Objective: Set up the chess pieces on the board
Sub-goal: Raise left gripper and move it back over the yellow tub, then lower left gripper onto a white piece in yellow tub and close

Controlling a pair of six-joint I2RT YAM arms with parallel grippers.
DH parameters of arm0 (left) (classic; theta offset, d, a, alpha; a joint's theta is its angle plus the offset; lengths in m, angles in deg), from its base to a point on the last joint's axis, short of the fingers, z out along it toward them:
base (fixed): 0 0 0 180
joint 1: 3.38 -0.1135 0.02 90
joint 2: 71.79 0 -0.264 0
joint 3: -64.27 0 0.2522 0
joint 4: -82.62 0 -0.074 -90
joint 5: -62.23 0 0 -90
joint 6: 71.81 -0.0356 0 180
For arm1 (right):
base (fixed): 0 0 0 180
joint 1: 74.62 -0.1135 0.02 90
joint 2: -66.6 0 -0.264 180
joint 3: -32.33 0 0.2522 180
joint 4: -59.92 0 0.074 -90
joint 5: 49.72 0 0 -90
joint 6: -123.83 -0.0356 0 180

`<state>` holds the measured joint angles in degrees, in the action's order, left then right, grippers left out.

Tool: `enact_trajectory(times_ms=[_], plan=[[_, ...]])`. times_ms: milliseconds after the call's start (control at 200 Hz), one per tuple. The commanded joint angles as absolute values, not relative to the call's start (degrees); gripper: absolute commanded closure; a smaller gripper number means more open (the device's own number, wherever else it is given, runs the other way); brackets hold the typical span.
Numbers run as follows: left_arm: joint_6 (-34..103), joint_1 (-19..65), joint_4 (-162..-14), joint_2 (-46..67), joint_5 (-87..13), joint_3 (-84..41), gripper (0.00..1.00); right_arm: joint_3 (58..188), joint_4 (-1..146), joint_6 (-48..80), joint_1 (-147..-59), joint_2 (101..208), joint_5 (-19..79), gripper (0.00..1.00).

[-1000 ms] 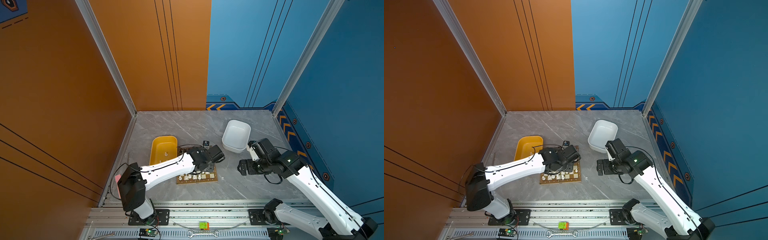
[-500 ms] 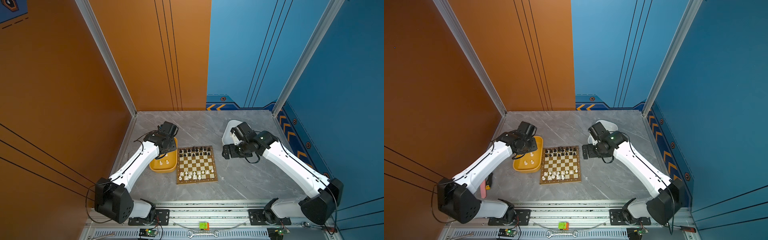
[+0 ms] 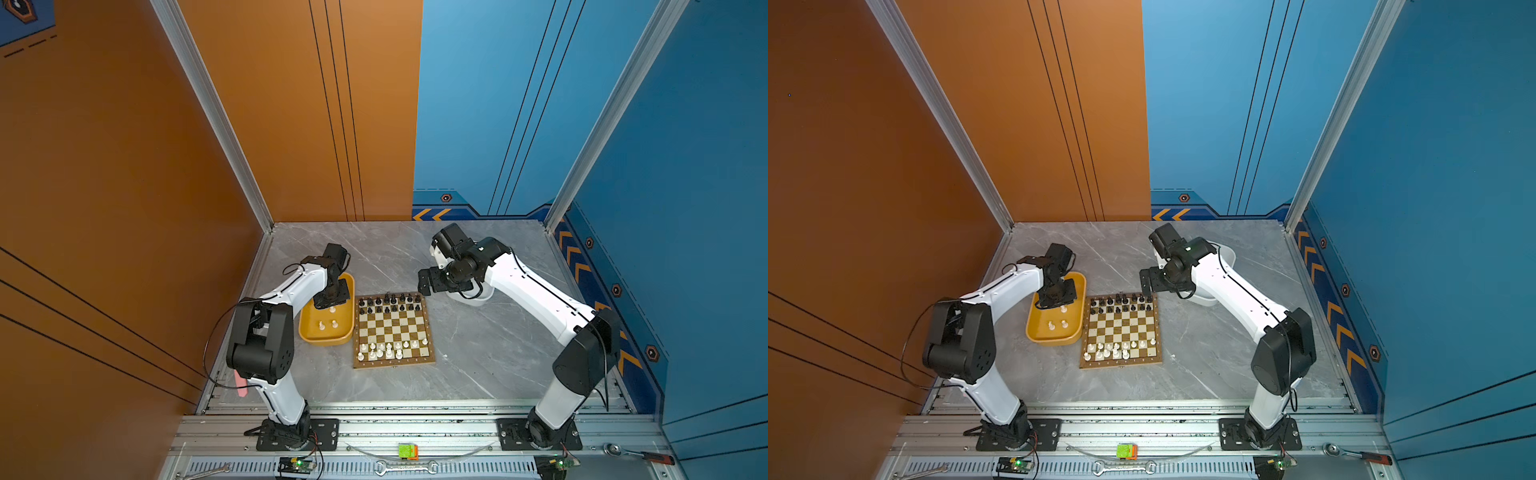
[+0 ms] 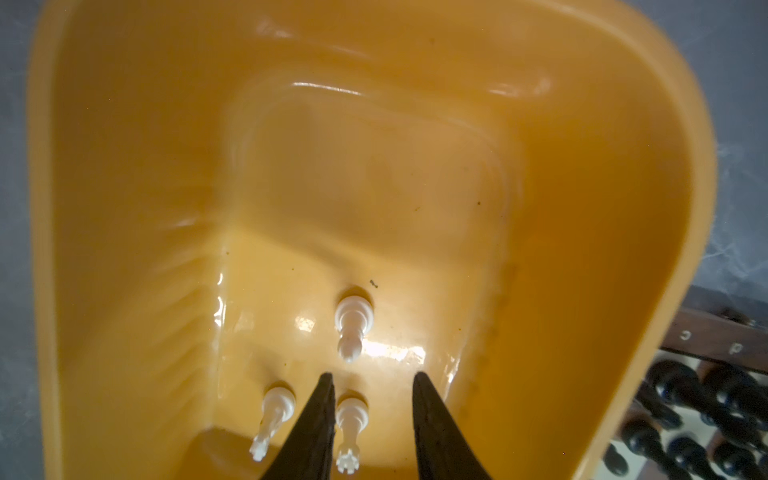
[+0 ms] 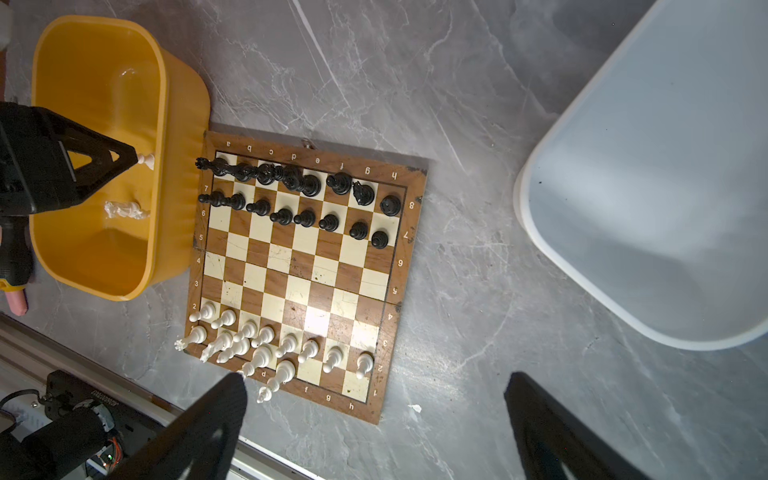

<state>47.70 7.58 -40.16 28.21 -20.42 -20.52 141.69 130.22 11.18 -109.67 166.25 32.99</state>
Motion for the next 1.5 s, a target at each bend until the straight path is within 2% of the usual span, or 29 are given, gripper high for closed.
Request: enact_trajectory(times_ms=[0, 681, 1067, 1302, 1492], plan=[[46.2, 6.6, -39.9, 28.9, -21.1, -21.8, 0.67, 143.8, 132.1, 12.3, -108.7, 167.5, 31.9, 0.00], [45.4, 5.3, -41.8, 33.2, -22.0, -21.9, 0.71, 146.1, 133.7, 12.7, -108.2, 169.5, 32.1, 0.00], [44.8, 5.0, -41.5, 33.4, -21.9, -21.7, 0.93, 145.9, 134.1, 12.5, -108.1, 169.2, 32.6, 0.00], [44.6, 6.2, -38.5, 29.8, -22.9, -23.1, 0.97, 144.6, 134.1, 12.4, -108.2, 167.6, 32.6, 0.00], [45.0, 11.3, -33.8, 24.7, -21.4, -26.2, 0.97, 139.9, 133.6, 12.2, -109.1, 162.9, 33.6, 0.00]])
